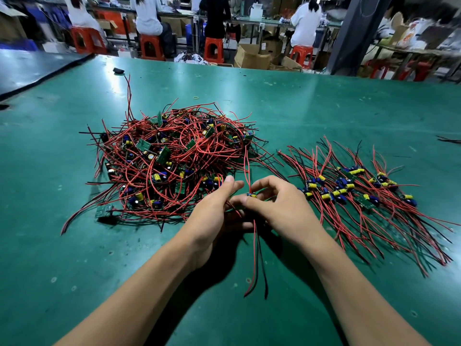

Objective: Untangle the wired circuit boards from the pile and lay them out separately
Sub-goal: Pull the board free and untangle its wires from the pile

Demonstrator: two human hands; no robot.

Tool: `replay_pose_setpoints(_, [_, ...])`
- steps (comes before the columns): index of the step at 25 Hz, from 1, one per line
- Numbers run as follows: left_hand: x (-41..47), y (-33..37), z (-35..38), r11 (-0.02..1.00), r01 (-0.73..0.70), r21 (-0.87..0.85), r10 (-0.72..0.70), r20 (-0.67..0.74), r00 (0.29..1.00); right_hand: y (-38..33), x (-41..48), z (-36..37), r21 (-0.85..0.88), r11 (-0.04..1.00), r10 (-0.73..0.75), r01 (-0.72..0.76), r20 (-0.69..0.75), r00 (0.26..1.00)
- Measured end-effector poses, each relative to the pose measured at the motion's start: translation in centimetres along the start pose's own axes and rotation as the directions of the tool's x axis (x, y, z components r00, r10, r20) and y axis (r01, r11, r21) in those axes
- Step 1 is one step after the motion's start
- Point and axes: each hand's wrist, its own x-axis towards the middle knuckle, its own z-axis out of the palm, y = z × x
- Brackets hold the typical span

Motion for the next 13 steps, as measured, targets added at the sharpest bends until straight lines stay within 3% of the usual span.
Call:
replay_pose_setpoints(4, [0.1, -0.2, 0.1, 1.0, -0.003, -0.006, 0.003, 0.004, 1.0, 0.8, 0.9, -1.5, -0.106, 0.992, -0.085, 0.065, -0.193, 0.978])
replay_pose_setpoints(8, [0.1, -0.2, 0.1, 0.998, -0.061, 0.026, 0.061, -0.028, 0.998, 2.3, 1.7, -4.3, -0.298, 0.953, -0.075, -0.06, -0.423, 0.903])
replay_pose_setpoints(10, [-0.1, -0.3, 0.3, 0.993, -0.103, 0.06, 0.106, -0.048, 0.993, 2.3, 1.6, -4.3, -0.386, 0.921, -0.131, -0.057, -0.443, 0.887])
replay_pose_setpoints(13, [-0.3, -0.5, 0.6, 0.984, -0.142, 0.11, 0.148, -0.057, 0.987, 1.4, 1.3, -2.2, -0.249, 0.959, -0.216, 0.135, -0.336, 0.917])
